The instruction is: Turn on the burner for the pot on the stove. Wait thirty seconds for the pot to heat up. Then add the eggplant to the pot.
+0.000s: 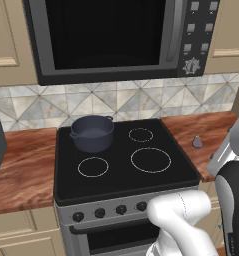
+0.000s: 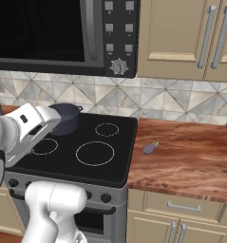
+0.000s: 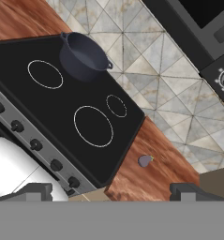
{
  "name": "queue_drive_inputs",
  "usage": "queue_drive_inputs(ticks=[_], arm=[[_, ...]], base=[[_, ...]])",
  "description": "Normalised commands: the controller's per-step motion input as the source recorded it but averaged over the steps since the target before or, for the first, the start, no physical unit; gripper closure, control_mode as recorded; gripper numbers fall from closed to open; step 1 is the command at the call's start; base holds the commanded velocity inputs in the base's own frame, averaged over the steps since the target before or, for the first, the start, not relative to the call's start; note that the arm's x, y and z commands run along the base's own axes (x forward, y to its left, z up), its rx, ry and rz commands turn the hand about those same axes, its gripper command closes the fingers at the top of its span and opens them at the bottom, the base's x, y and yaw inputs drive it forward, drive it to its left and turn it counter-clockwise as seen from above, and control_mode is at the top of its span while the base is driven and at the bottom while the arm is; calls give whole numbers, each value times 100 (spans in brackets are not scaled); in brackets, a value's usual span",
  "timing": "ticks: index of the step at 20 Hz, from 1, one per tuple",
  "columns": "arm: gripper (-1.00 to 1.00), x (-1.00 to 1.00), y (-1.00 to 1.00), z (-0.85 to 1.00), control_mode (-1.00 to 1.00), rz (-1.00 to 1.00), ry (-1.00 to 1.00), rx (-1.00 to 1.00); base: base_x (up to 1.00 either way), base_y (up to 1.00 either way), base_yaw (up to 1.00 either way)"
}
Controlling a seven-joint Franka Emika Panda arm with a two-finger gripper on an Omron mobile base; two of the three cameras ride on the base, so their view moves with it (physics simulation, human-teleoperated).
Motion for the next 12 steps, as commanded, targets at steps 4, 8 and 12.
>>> queue_drive_inputs(ticks=[4, 8, 12], arm=[[-100, 0, 0, 0, -100, 0, 0, 0], [-100, 0, 0, 0, -100, 0, 0, 0], [-100, 0, 0, 0, -100, 0, 0, 0]], base=[[0, 0, 0], [0, 0, 0], [0, 0, 0]])
